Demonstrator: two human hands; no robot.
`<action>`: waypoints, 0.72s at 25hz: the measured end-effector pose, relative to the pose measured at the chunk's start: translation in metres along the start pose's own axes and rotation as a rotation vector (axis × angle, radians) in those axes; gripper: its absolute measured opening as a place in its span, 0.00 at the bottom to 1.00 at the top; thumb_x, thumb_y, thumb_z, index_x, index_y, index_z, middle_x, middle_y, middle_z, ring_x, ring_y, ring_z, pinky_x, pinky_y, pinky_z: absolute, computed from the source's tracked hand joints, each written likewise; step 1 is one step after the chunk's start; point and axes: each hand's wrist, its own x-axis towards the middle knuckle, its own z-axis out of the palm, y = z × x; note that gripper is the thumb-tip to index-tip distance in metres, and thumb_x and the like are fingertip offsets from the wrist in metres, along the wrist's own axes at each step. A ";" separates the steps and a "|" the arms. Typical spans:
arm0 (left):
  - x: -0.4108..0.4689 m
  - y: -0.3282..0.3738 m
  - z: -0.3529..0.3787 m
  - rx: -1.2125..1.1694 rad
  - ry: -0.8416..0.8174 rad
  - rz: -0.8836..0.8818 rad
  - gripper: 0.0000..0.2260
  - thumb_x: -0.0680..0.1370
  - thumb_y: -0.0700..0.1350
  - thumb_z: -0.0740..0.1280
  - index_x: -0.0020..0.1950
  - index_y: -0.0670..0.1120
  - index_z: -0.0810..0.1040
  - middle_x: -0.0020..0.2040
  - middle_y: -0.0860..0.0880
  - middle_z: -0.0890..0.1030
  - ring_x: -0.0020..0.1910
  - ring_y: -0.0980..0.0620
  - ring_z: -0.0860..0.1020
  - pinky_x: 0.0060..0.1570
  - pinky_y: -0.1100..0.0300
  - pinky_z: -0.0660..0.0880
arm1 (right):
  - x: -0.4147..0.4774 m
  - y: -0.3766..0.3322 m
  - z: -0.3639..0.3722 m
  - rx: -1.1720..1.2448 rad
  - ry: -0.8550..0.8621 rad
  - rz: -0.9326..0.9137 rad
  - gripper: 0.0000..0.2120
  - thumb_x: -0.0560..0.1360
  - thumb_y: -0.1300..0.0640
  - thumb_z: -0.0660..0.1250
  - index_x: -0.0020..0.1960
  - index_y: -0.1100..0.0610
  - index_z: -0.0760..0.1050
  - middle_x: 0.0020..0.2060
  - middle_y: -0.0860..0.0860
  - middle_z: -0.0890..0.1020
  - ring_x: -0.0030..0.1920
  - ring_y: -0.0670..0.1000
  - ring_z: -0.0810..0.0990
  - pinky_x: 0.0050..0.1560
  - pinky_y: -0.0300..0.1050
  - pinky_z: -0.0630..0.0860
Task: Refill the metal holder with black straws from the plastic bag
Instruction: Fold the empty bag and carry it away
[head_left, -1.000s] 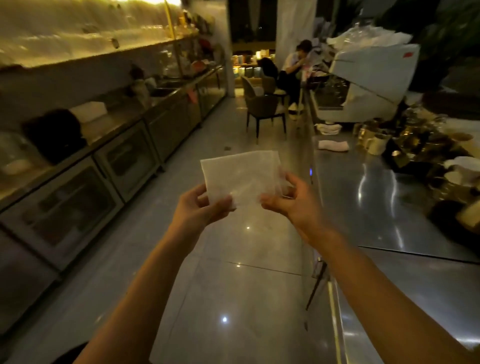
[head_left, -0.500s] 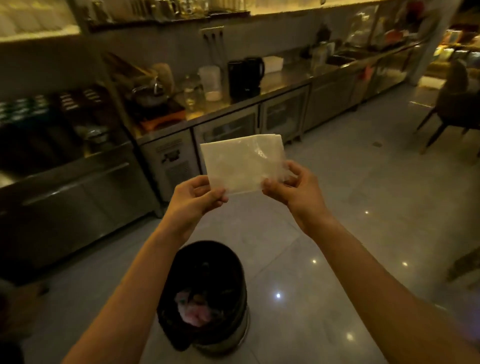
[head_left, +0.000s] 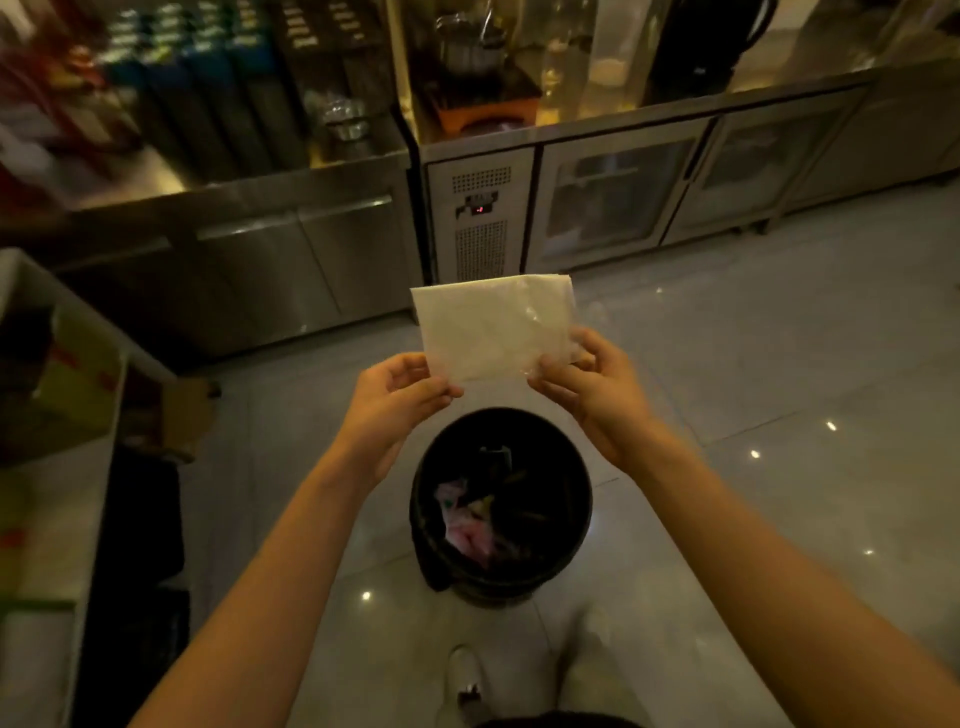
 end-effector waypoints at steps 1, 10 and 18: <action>0.005 -0.010 -0.003 -0.005 0.024 -0.023 0.08 0.77 0.31 0.65 0.54 0.40 0.78 0.42 0.44 0.84 0.40 0.53 0.84 0.45 0.63 0.80 | 0.009 0.010 -0.001 -0.016 -0.005 0.030 0.10 0.75 0.68 0.67 0.55 0.58 0.76 0.52 0.60 0.81 0.51 0.57 0.83 0.55 0.53 0.81; 0.059 -0.168 0.026 -0.094 0.422 -0.450 0.11 0.77 0.33 0.67 0.59 0.38 0.76 0.44 0.44 0.81 0.41 0.50 0.80 0.41 0.62 0.79 | 0.107 0.132 -0.068 -0.366 -0.031 0.337 0.12 0.75 0.61 0.70 0.56 0.63 0.74 0.38 0.55 0.81 0.32 0.46 0.80 0.35 0.40 0.77; 0.084 -0.297 0.042 -0.371 0.707 -0.818 0.11 0.75 0.28 0.66 0.57 0.36 0.77 0.44 0.39 0.81 0.43 0.47 0.81 0.41 0.62 0.80 | 0.187 0.244 -0.081 -0.560 -0.157 0.624 0.13 0.74 0.63 0.71 0.57 0.63 0.75 0.44 0.58 0.82 0.41 0.54 0.83 0.41 0.42 0.82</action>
